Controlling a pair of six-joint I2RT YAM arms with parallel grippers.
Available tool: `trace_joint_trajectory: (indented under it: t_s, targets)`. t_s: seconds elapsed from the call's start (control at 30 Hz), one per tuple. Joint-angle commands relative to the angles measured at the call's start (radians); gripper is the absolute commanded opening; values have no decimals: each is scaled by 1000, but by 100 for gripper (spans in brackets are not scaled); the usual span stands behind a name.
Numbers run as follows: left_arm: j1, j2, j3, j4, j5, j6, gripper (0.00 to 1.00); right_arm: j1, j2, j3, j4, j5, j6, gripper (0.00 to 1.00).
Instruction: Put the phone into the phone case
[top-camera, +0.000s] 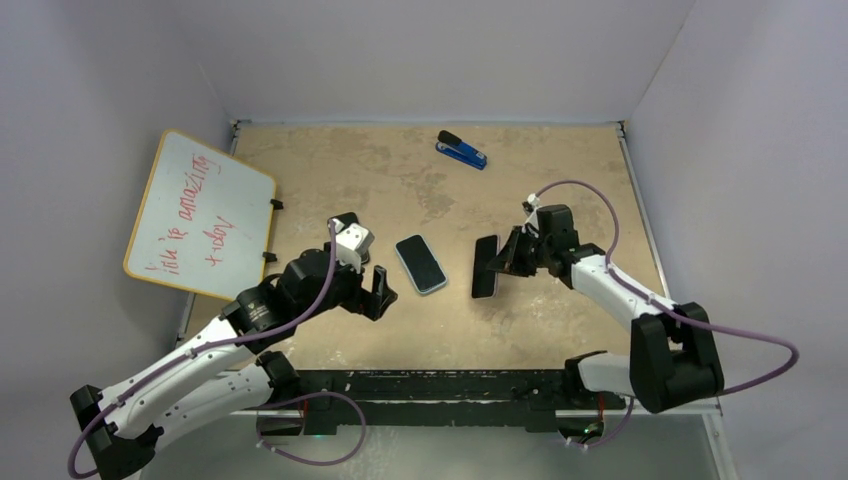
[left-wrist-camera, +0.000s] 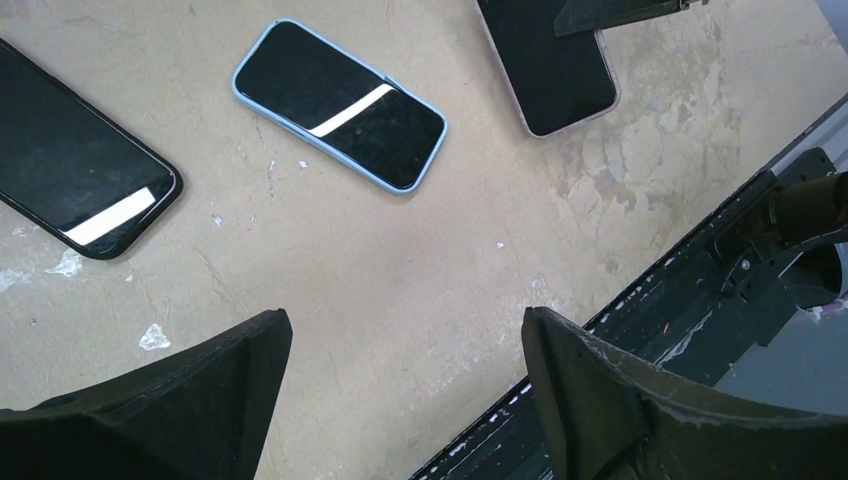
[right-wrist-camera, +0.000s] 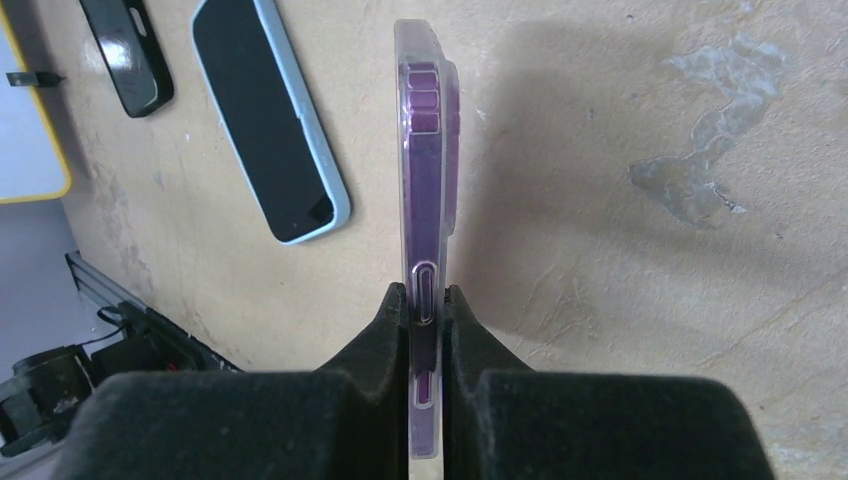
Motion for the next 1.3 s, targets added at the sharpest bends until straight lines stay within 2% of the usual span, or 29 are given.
trace_joint_trajectory:
  t_s: [0.0, 0.17, 0.27, 0.37, 0.5, 0.9, 1.1, 1.2, 1.23, 1.27]
  targets:
    - [-5, -6, 29, 7, -22, 18, 89, -42, 41, 22, 63, -141, -37, 3]
    - [-5, -4, 29, 4, -29, 16, 89, -57, 47, 15, 46, -99, -45, 21]
    - [-5, 0, 29, 4, -33, 13, 89, -59, 42, 17, 20, -80, -48, 26]
    - [-6, 1, 32, 2, -30, 11, 89, -59, 30, 21, -14, -56, -54, 34]
    - [-5, -12, 28, 4, -36, 6, 89, -59, 2, 29, -69, 1, -58, 39]
    - [-5, -4, 45, -3, -58, -20, 89, -59, -84, 5, -186, 46, -70, 50]
    - [-5, -13, 61, 0, -103, -56, 89, -59, -215, 23, -282, 87, -79, 73]
    - [-5, -21, 71, 15, -127, -80, 90, -59, -290, 48, -341, 89, -84, 88]
    - [-5, -23, 75, 19, -137, -88, 90, -60, -324, 59, -366, 88, -88, 97]
    - [-6, -25, 82, 22, -149, -99, 90, -59, -350, 71, -386, 85, -91, 99]
